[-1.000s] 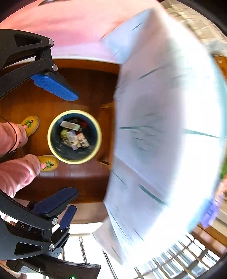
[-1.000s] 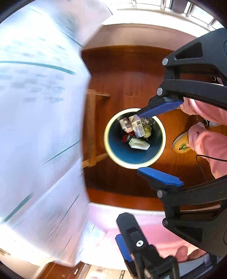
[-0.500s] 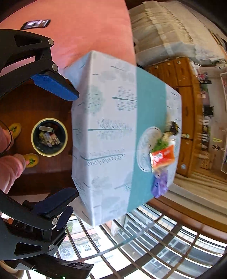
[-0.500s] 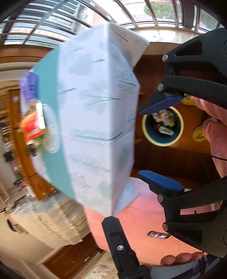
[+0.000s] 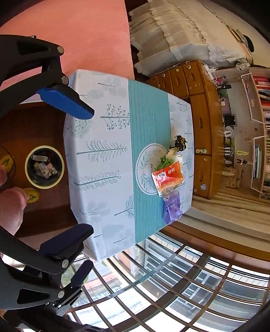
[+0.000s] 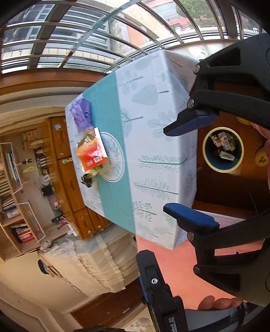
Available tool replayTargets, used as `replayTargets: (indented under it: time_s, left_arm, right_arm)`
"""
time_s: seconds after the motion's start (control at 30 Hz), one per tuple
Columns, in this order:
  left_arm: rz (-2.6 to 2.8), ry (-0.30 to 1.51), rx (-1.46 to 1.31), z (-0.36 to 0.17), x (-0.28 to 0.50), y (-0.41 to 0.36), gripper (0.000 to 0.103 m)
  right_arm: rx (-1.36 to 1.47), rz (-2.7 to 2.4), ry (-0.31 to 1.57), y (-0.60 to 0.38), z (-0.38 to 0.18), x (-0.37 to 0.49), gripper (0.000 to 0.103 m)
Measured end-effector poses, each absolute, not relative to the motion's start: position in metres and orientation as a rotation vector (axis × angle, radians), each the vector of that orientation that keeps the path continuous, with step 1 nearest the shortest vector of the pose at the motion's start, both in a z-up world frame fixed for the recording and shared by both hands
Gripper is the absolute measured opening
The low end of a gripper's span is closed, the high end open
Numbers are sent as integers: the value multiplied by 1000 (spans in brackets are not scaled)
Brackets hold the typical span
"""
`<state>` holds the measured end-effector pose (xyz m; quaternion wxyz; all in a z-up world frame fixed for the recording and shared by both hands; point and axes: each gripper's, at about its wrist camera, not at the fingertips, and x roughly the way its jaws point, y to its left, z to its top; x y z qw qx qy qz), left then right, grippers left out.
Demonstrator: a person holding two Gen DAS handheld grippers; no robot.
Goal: Collect trash
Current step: 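Raise both tools back over the table toward the remaining trash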
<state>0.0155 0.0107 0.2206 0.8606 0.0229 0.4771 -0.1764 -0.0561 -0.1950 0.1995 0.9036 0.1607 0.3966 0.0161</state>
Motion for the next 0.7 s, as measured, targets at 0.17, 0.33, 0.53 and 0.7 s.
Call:
replayTargets:
  time_s: [0.17,0.33,0.53,0.7]
  left_arm:
    - [-366,1035,55,209,47,-5,102]
    - [-335,1057,76,187,94,-29,102]
    - [-250,1102,29,164,172,-67,102]
    - [-194,1165,-60,138,255,-100,101]
  right_arm:
    - [351,10,793,-217,204,-42,64]
    - [361,16,796,-251,191,4,64]
    - [368,63,821,-308,158,101,64]
    - [363,113,868,-360,134,187,64]
